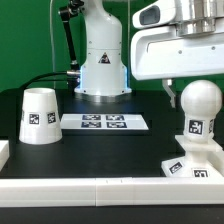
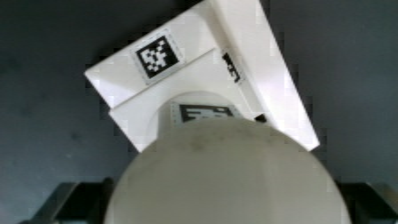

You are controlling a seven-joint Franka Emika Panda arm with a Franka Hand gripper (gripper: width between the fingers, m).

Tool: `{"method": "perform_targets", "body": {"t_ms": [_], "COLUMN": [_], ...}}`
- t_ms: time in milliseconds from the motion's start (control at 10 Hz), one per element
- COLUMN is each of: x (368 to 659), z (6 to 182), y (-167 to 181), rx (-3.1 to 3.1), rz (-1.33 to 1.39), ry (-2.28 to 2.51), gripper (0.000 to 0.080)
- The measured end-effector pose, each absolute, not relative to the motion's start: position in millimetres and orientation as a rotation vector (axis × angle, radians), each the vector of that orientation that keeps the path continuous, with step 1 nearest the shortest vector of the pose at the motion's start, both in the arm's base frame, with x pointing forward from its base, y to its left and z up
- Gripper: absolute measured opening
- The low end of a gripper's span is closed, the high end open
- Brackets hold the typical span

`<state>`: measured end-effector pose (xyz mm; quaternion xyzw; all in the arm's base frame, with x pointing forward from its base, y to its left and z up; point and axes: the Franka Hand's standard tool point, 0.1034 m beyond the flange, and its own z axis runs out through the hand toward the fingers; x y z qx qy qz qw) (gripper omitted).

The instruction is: Assemble lamp

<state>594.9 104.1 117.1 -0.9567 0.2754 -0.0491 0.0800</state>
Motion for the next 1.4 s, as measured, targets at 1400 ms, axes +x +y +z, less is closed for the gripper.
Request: {"method": "perform_targets", "body": {"t_ms": [1400], "x": [592.3], "z": [117.4], "y": [105.0], "rx": [-2.668], "rz": [-0.017], "ry": [1.127], "gripper": [0.0698]}}
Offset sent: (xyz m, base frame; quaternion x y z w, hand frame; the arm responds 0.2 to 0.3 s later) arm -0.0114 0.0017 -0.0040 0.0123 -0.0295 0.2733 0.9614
